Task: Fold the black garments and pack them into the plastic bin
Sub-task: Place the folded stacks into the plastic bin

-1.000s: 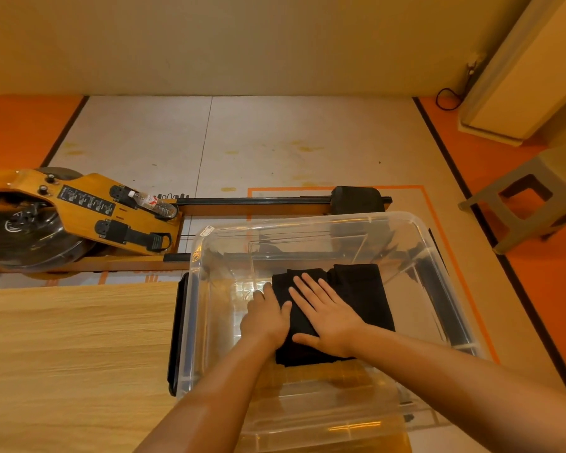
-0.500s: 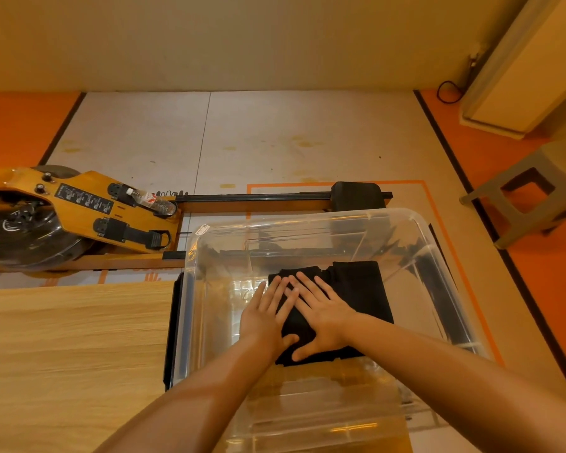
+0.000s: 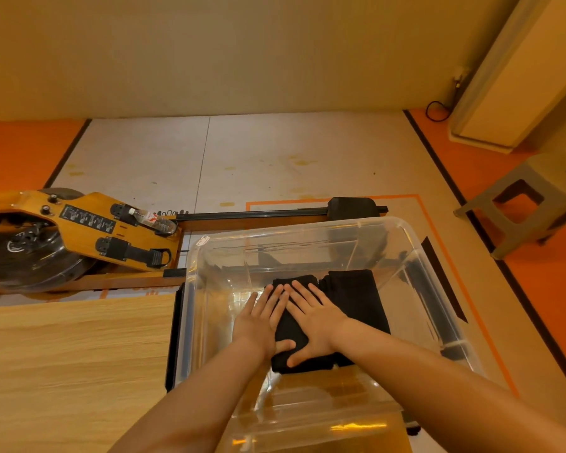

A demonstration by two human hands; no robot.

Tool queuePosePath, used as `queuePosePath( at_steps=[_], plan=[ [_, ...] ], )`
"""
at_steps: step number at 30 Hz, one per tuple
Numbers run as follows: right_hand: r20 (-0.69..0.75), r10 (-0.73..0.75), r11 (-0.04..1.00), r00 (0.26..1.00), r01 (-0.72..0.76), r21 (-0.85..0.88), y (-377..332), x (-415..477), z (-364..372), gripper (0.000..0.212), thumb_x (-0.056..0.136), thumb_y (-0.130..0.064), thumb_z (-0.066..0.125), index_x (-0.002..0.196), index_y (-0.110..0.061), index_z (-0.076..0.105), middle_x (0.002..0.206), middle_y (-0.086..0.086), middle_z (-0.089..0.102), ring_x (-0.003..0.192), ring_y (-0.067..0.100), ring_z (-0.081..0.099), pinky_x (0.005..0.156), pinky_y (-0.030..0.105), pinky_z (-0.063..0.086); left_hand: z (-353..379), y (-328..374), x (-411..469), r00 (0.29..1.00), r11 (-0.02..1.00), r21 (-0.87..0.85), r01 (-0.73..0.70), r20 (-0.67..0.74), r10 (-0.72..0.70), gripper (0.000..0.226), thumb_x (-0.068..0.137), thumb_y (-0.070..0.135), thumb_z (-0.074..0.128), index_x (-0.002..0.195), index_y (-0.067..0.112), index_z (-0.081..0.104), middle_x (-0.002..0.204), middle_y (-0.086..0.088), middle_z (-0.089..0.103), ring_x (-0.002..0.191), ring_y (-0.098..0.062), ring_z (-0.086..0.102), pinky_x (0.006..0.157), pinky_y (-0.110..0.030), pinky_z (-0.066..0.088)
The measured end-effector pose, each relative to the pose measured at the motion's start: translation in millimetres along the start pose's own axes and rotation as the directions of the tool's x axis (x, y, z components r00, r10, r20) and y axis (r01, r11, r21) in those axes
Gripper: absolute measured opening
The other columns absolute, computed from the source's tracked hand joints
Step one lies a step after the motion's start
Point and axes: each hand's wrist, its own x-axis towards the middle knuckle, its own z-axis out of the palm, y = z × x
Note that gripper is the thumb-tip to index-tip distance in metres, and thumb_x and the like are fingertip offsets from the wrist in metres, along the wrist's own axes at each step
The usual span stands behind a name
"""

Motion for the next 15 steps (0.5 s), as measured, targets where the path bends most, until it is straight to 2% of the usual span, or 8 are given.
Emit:
queuePosePath(
  at_steps=[3, 7, 11, 15],
  plan=[
    [-0.047, 0.017, 0.997, 0.999, -0.013, 0.08, -3.4, -8.9, -11.5, 0.115, 0.078, -0.077, 0.048, 0.153, -0.012, -0.01, 0.158, 0.01, -0.022, 0.143, 0.023, -0.027, 0.112, 0.038, -0.021, -22.0, -4.5, -9.6, 0.999, 0.999, 0.031, -0.009, -0.031, 0.01, 0.09, 0.094, 0.068, 0.022, 0.148, 0.012, -0.022, 0.159, -0.004, -0.023, 0.145, -0.019, -0.024, 0.117, -0.042, -0.014],
    [-0.229, 0.067, 0.981, 0.971, -0.023, 0.191, -11.8, -31.5, -36.8, 0.098, 0.085, -0.068, 0.048, 0.154, -0.02, -0.003, 0.159, 0.005, -0.019, 0.143, 0.02, -0.026, 0.115, 0.037, -0.016, -48.9, -16.1, -34.9, 0.982, 1.0, 0.024, 0.013, -0.19, -0.008, 0.084, 0.097, 0.062, 0.025, 0.151, 0.011, -0.014, 0.16, -0.008, -0.015, 0.147, -0.022, -0.019, 0.117, -0.044, -0.014],
    [-0.385, 0.131, 0.973, 0.913, -0.044, 0.227, -17.5, -67.3, -65.8, 0.079, 0.092, -0.059, 0.046, 0.153, -0.026, 0.008, 0.16, 0.003, -0.018, 0.143, 0.019, -0.027, 0.118, 0.039, -0.012, -62.6, -28.9, -71.1, 0.919, 0.992, -0.108, -0.062, -0.394, 0.014, 0.072, 0.099, 0.052, 0.033, 0.154, 0.016, 0.004, 0.163, -0.003, -0.002, 0.149, -0.018, -0.01, 0.115, -0.036, -0.015],
    [-0.514, 0.263, 0.951, 0.817, -0.131, 0.279, -18.3, -108.8, -78.5, 0.067, 0.095, -0.05, 0.047, 0.151, -0.027, 0.02, 0.161, 0.0, -0.011, 0.144, 0.017, -0.025, 0.114, 0.035, -0.015, -61.7, -31.3, -109.9, 0.845, 0.97, -0.241, -0.036, -0.525, -0.099, 0.058, 0.1, 0.048, 0.036, 0.151, 0.023, 0.023, 0.162, 0.002, 0.005, 0.149, -0.016, -0.005, 0.112, -0.033, -0.016]
  ],
)
